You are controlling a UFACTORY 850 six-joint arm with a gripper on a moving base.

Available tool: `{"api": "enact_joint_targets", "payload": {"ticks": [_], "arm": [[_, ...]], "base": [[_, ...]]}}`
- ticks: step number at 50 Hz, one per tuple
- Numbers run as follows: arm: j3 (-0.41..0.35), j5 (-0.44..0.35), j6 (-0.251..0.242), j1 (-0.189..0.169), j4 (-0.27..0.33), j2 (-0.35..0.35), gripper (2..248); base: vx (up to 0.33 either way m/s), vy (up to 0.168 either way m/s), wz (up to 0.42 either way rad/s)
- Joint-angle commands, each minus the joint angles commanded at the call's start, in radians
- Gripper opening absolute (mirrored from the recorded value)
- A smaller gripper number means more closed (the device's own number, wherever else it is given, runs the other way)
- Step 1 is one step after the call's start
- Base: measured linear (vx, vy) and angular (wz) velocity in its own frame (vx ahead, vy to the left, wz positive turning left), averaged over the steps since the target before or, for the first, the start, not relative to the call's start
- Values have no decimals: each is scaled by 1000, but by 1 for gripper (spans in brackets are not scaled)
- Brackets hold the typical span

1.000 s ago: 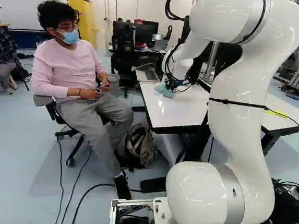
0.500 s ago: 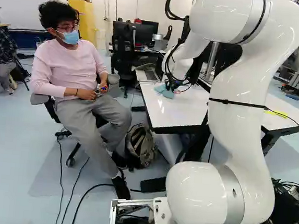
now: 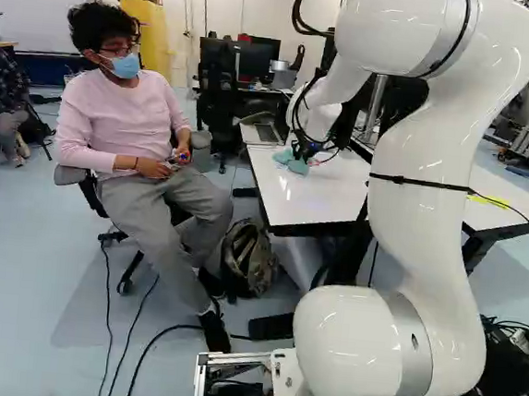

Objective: Clean the table with the green towel

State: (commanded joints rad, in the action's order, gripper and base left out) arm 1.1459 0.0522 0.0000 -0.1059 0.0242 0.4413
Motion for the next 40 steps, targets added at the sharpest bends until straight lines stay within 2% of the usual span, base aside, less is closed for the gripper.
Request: {"api": "enact_joint_targets", "payload": {"ticks": [19,40], "arm": [[58,0,0,41,0,44,37],[62,0,0,100,0,47,37]], "base": [[0,0,0],[0,0,0]]}}
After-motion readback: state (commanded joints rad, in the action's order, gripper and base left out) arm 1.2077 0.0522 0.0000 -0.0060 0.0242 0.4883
